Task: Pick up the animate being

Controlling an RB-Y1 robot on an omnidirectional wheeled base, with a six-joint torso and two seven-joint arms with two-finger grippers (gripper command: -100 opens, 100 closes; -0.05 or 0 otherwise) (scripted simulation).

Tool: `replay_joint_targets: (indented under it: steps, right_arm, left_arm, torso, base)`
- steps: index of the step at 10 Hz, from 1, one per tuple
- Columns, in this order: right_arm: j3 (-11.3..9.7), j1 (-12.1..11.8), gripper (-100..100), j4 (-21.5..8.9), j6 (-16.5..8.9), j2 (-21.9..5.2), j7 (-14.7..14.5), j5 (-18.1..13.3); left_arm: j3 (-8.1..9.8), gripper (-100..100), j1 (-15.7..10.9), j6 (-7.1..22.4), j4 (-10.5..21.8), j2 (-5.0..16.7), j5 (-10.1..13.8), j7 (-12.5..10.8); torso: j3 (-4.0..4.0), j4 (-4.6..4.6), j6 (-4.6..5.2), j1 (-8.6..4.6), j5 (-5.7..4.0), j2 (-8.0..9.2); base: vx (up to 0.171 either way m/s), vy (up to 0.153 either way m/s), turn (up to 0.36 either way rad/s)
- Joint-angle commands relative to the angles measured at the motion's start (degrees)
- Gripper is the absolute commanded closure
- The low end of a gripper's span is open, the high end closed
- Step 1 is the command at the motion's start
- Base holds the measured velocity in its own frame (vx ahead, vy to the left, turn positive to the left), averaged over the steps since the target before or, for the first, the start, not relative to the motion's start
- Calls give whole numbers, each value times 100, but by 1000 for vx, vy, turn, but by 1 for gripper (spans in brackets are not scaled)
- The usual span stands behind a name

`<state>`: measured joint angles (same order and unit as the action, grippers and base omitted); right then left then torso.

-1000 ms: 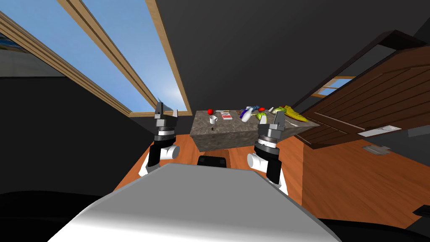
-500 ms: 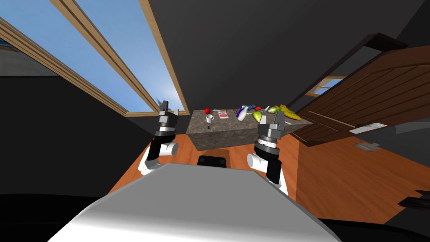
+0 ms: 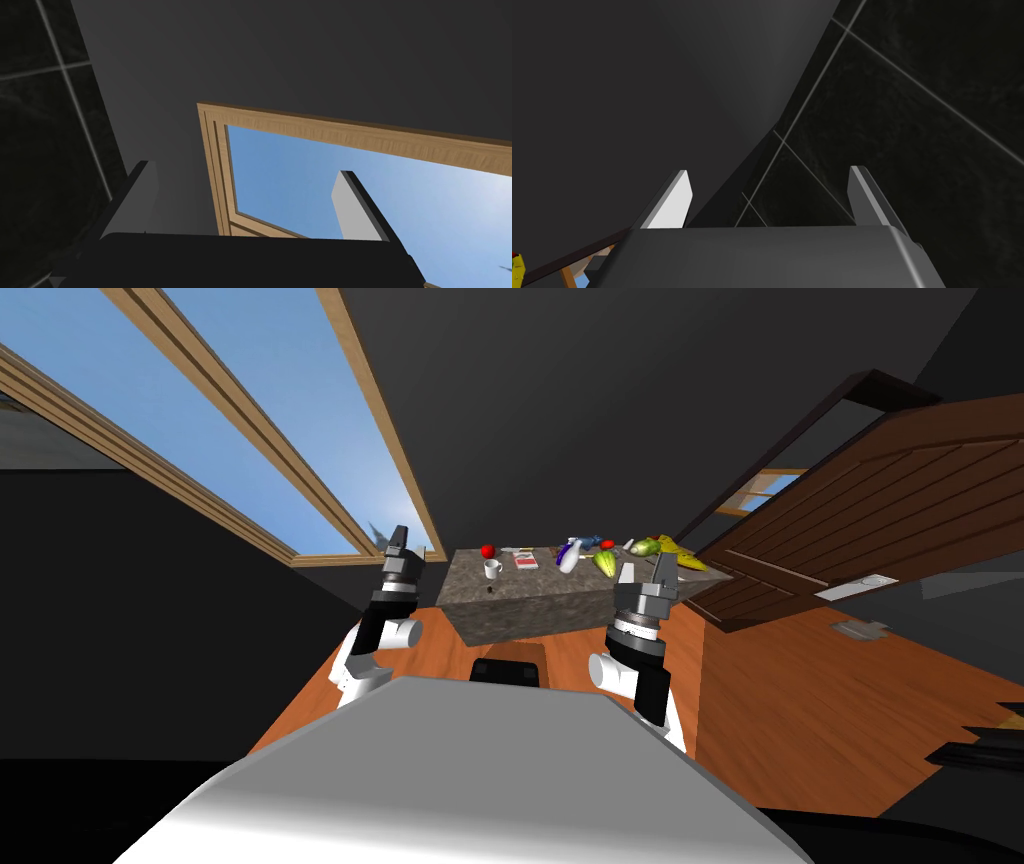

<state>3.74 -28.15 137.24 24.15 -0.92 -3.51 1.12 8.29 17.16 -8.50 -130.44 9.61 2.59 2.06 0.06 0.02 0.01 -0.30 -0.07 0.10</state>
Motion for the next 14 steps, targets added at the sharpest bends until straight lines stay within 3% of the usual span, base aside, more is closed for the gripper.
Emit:
replay_joint_targets:
  steps: [1, 6, 8, 9, 10, 11, 14]
  right_arm:
    - [0, 0, 0, 0, 0, 0, 0, 0]
    - [0, 0, 0, 0, 0, 0, 0, 0]
    - [0, 0, 0, 0, 0, 0, 0, 0]
    - [1, 0, 0, 0, 0, 0, 0, 0]
    - [0, 0, 0, 0, 0, 0, 0, 0]
    - [0, 0, 0, 0, 0, 0, 0, 0]
    - [0, -1, 0, 0, 0, 0, 0, 0]
  left_arm:
    - [61, -100, -62, 283, -14, 36, -18, 30]
    - [396, -100, -554, 1110, 176, 187, -163, 237]
    - [396, -100, -554, 1348, 176, 187, -163, 237]
    - [508, -100, -716, 1569, 247, 229, -209, 309]
    - [508, -100, -716, 1698, 247, 229, -209, 309]
    - [508, -100, -716, 1734, 247, 229, -209, 309]
    - [728, -100, -1028, 2282, 397, 302, -296, 453]
  torso:
    - [0, 0, 0, 0, 0, 0]
    - [-1, 0, -2, -3, -1, -2]
    - [-3, -1, -2, -4, -2, -4]
    - [-1, 0, -3, 14, 2, -2]
    - [-1, -1, -1, 8, 2, -3]
    - [-3, -1, -2, 4, 0, -5]
    - [-4, -2, -2, 2, -1, -7]
  base:
    - [-23, -81, -23]
    - [-16, -97, -36]
    - [-19, -63, -3]
    - [-15, -66, -55]
    - [-10, -76, -24]
    - [-2, -39, 8]
    - [-4, -87, -42]
